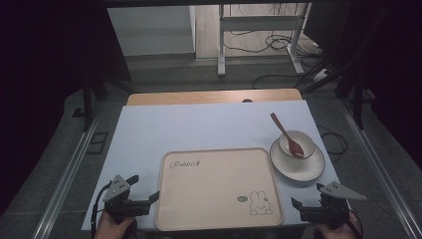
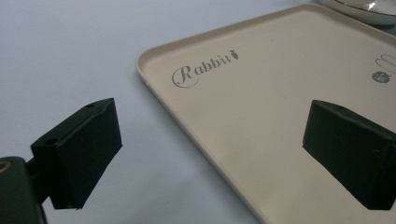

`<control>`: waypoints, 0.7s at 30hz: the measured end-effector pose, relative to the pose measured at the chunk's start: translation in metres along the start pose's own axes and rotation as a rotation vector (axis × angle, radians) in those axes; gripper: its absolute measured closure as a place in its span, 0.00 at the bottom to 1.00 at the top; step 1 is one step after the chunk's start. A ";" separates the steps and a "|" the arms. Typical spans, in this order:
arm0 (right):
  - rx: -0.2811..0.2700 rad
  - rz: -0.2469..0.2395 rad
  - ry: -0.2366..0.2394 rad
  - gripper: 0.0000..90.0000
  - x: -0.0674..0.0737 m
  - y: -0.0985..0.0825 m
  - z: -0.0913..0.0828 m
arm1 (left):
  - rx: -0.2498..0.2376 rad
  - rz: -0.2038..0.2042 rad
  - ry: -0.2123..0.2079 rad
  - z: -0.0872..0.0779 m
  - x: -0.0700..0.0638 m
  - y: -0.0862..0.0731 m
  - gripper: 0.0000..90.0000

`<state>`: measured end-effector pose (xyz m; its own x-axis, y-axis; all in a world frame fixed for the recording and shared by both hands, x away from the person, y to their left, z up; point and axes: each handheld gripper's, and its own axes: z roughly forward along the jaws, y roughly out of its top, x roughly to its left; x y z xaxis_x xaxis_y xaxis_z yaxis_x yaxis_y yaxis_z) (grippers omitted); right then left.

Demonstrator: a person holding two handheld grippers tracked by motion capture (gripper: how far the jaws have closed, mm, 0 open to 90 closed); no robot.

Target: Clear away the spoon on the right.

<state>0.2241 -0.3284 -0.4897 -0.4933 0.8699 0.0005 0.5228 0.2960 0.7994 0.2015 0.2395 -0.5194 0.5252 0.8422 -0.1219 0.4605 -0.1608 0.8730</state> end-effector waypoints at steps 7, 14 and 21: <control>0.015 -0.042 0.023 0.00 0.003 0.000 0.001 | -0.005 0.019 -0.002 -0.001 -0.002 0.000 0.04; 0.014 -0.024 0.045 0.00 0.001 0.000 0.001 | -0.007 0.012 -0.005 -0.001 -0.001 0.000 0.04; 0.025 -0.041 0.052 0.00 0.002 0.001 0.002 | 0.000 0.029 0.003 0.000 -0.003 0.000 0.05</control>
<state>0.2252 -0.3254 -0.4905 -0.5497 0.8354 -0.0006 0.5180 0.3414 0.7843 0.2003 0.2372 -0.5189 0.5360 0.8388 -0.0956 0.4457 -0.1849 0.8759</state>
